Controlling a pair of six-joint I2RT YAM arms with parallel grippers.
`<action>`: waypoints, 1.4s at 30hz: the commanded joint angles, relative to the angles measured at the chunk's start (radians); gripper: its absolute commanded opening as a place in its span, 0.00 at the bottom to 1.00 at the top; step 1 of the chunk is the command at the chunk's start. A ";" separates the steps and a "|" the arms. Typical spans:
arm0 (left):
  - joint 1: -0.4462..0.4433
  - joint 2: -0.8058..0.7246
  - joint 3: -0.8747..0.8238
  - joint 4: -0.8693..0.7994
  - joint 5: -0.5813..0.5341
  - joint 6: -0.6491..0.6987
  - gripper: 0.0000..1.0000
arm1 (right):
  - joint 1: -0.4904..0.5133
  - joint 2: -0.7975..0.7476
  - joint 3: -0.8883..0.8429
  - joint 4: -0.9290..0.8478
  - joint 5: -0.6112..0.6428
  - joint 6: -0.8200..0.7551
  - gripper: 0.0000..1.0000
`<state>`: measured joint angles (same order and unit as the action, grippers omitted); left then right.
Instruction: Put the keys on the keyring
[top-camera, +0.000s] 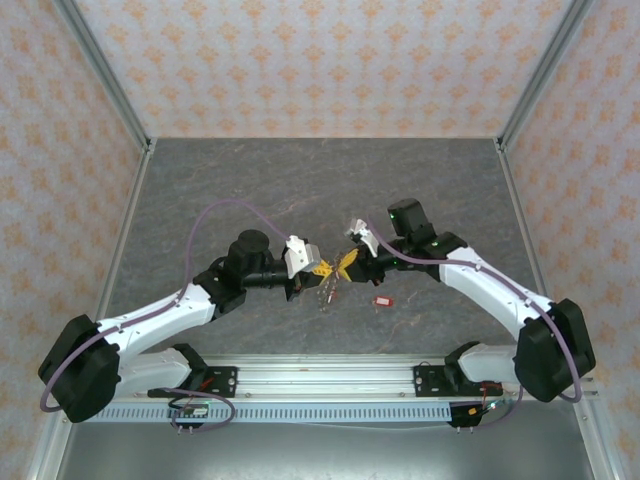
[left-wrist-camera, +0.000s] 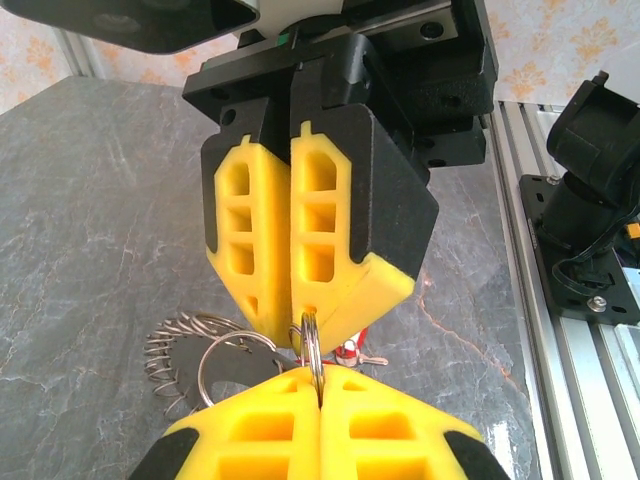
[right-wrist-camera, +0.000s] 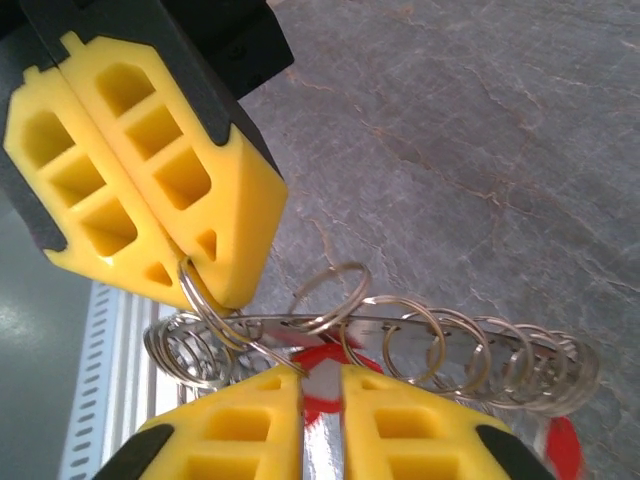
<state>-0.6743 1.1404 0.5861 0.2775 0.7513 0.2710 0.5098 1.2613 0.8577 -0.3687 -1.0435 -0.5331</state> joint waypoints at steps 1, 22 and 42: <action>-0.014 -0.029 0.032 0.032 0.019 0.020 0.00 | -0.005 -0.057 0.032 -0.036 0.069 -0.057 0.24; -0.016 -0.016 0.059 0.005 0.026 0.016 0.00 | 0.069 -0.127 0.016 0.041 0.116 -0.218 0.25; -0.018 -0.001 0.069 -0.002 0.029 0.016 0.00 | 0.083 -0.094 0.045 0.020 0.099 -0.203 0.05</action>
<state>-0.6853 1.1416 0.6071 0.2470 0.7528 0.2710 0.5869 1.1641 0.8642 -0.3531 -0.9413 -0.7277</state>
